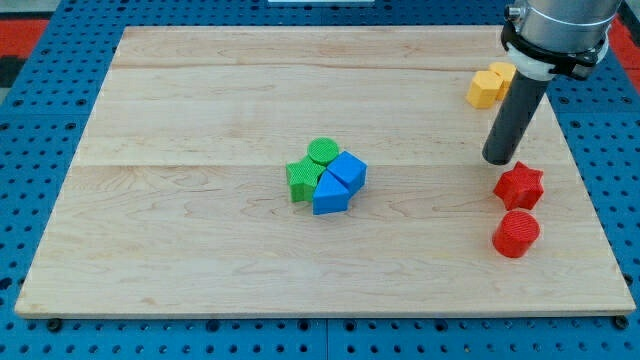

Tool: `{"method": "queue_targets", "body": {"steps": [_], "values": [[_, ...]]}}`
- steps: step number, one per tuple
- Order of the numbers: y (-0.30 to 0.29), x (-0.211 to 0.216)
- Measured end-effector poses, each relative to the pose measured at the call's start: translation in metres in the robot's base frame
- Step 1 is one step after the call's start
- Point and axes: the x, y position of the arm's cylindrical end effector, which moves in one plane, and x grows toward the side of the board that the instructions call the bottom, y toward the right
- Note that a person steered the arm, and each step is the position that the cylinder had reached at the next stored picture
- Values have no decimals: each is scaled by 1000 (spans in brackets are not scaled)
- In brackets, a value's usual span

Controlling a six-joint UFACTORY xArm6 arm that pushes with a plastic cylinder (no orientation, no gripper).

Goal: Move the red star closer to the red circle

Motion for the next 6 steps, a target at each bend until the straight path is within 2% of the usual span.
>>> {"method": "queue_targets", "body": {"steps": [2,4,6], "values": [[0,0],[43,8],[46,32]]}}
